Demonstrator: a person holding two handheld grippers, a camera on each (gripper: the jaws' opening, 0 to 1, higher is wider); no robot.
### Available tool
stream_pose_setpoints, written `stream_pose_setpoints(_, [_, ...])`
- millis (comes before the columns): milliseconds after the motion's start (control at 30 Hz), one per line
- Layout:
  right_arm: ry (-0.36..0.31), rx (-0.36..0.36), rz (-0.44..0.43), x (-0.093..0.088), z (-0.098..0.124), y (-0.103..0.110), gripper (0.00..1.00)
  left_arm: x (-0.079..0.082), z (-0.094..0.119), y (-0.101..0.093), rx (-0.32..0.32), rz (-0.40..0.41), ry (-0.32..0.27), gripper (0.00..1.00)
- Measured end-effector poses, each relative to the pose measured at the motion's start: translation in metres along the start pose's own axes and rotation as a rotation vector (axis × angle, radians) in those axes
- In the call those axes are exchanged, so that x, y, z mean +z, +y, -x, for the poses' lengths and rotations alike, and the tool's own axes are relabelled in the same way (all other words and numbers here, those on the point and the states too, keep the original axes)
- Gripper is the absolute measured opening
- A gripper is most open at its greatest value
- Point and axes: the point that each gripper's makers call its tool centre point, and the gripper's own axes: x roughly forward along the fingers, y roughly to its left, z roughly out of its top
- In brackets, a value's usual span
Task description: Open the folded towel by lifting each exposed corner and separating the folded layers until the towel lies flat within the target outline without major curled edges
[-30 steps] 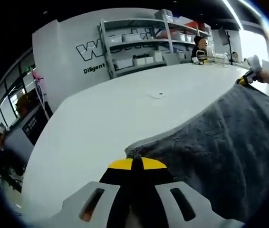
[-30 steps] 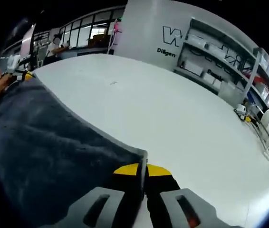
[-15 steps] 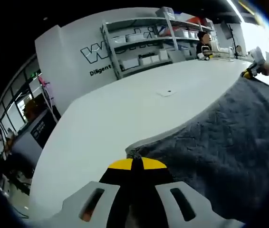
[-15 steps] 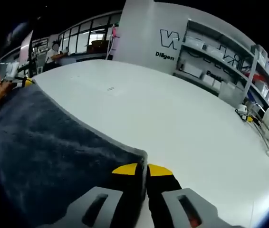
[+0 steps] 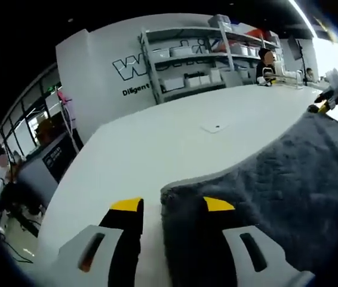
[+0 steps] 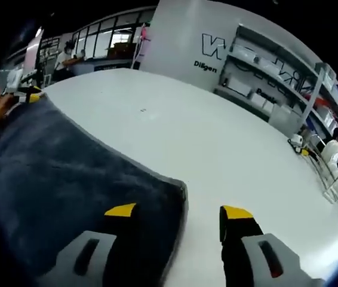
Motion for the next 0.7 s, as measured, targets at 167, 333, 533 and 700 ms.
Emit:
stream_pose_setpoints(167, [-0.017,0.083,0.000,-0.008,0.020,0.026,0.87,-0.006,0.015,-0.021,-0.053,-0.003,0.023,0.72])
stream_pose_setpoints(333, [-0.018,0.115,0.011,-0.019,0.048,0.046,0.98,-0.010,0.041,-0.036,-0.081,0.004,0.024,0.86])
stream_pose_setpoints(533, [-0.037,0.139,0.031,-0.028,0.079,0.064,0.99,-0.012,0.072,-0.041,-0.061,-0.008,-0.021,0.99])
stream_pose_setpoints(700, [-0.055,0.141,0.049,-0.040,0.101,0.076,0.99,-0.021,0.101,-0.058,-0.113,0.032,-0.052,0.99])
